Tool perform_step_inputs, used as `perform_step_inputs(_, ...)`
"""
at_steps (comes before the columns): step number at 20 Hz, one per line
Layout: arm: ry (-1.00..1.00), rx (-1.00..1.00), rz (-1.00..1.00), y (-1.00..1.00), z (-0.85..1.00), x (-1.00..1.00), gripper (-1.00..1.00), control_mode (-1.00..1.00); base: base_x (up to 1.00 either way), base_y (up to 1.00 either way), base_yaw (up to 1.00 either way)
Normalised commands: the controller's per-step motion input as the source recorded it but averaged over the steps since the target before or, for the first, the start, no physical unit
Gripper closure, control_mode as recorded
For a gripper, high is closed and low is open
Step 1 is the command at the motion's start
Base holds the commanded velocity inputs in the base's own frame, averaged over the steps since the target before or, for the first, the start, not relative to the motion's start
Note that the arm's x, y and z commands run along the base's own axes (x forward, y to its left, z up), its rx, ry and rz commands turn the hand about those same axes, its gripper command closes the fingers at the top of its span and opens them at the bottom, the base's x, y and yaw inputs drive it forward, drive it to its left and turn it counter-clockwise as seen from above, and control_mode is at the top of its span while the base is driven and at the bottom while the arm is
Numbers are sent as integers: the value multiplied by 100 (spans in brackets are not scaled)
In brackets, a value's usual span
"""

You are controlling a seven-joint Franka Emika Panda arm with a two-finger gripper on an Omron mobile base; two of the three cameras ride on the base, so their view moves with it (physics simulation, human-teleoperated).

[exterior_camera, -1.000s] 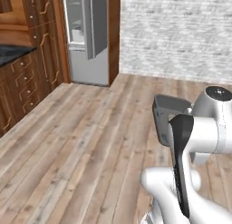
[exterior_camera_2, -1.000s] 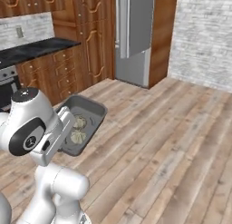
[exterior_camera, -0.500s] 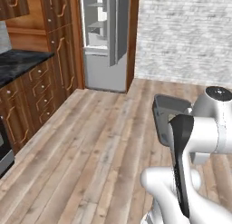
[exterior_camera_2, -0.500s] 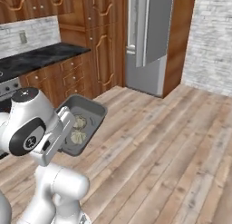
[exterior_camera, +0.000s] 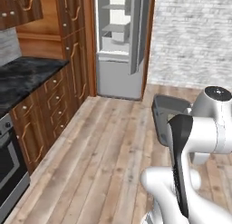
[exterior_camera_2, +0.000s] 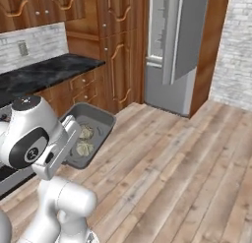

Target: Place two dumplings into each of the tupperware containers and then place the containers in the fridge.

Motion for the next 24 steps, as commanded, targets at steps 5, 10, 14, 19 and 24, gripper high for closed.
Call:
perform_step_inputs(5, 0, 0, 0, 0, 0, 0, 100, 100, 100, 41, -24)
perform_step_inputs(10, 0, 0, 0, 0, 0, 0, 100, 100, 100, 54, -18)
perform_step_inputs(14, 0, 0, 0, 0, 0, 0, 100, 100, 100, 40, -11)
perform_step_inputs(19, 0, 0, 0, 0, 0, 0, 100, 100, 100, 20, -12)
perform_step_inputs(24, 0, 0, 0, 0, 0, 0, 100, 100, 100, 36, -11)
